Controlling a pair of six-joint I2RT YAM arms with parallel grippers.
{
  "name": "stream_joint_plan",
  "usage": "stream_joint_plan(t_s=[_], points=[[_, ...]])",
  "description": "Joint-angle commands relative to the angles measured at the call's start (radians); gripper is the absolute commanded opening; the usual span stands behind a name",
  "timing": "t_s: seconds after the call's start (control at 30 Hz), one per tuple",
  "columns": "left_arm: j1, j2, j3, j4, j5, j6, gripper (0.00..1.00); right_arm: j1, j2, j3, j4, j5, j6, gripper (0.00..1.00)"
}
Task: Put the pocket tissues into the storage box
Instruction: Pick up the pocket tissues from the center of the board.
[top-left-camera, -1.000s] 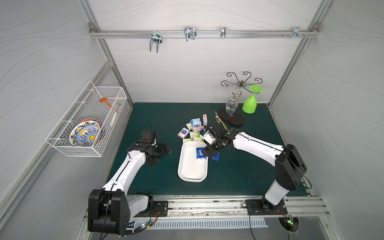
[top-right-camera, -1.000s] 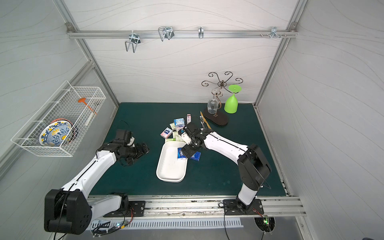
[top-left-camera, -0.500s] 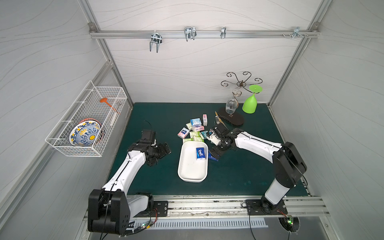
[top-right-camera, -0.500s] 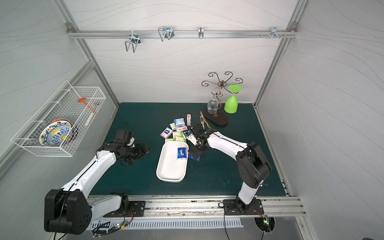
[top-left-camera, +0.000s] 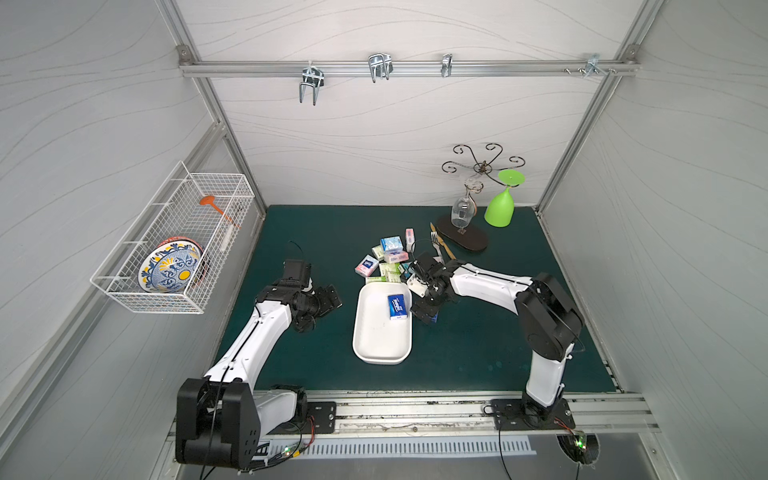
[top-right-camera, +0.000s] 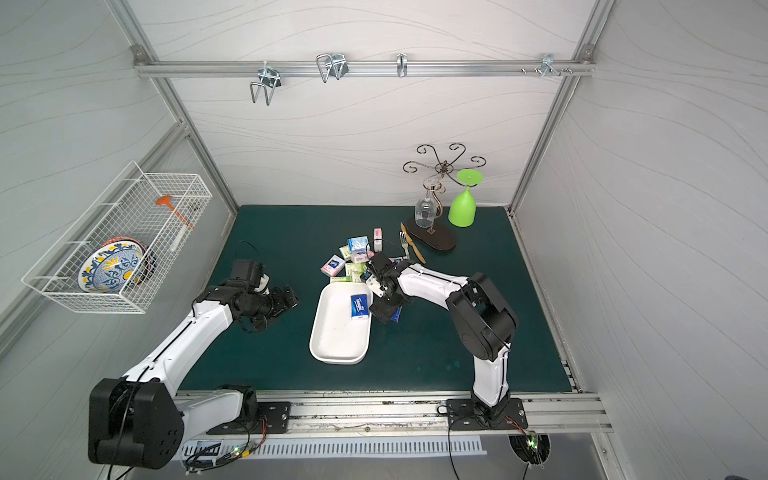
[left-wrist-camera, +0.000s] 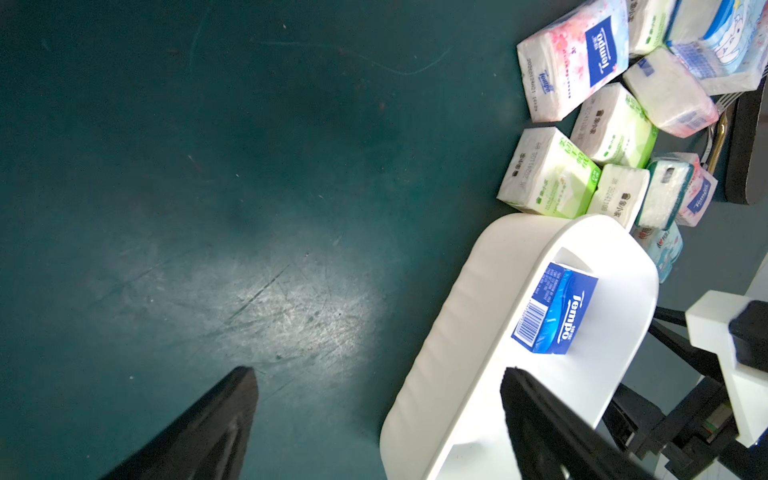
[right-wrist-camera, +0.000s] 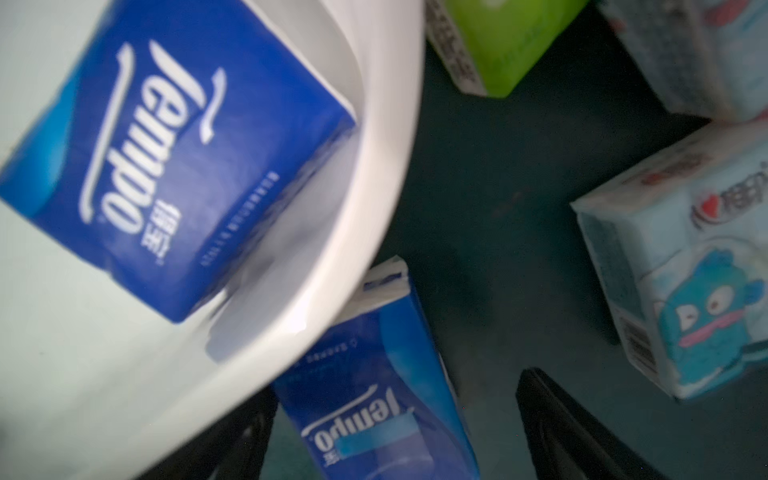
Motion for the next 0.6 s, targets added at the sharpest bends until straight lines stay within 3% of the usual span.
stream_joint_plan(t_s=[0.0, 0.27, 0.33, 0.57], points=[[-0.003, 0.000, 0.002, 0.006, -0.006, 0.010, 0.96, 0.004, 0.027, 0.017, 0.006, 0.010, -0.006, 0.92], [-0.003, 0.003, -0.001, 0.023, 0.001, 0.009, 0.96, 0.002, 0.028, 0.007, 0.002, 0.023, 0.021, 0.58], [-0.003, 0.002, -0.001, 0.032, 0.005, 0.006, 0.96, -0.001, 0.015, 0.008, -0.011, 0.021, 0.046, 0.54], [-0.004, 0.014, -0.009, 0.071, 0.018, -0.013, 0.96, -0.011, -0.082, 0.070, -0.197, 0.010, 0.349, 0.47]])
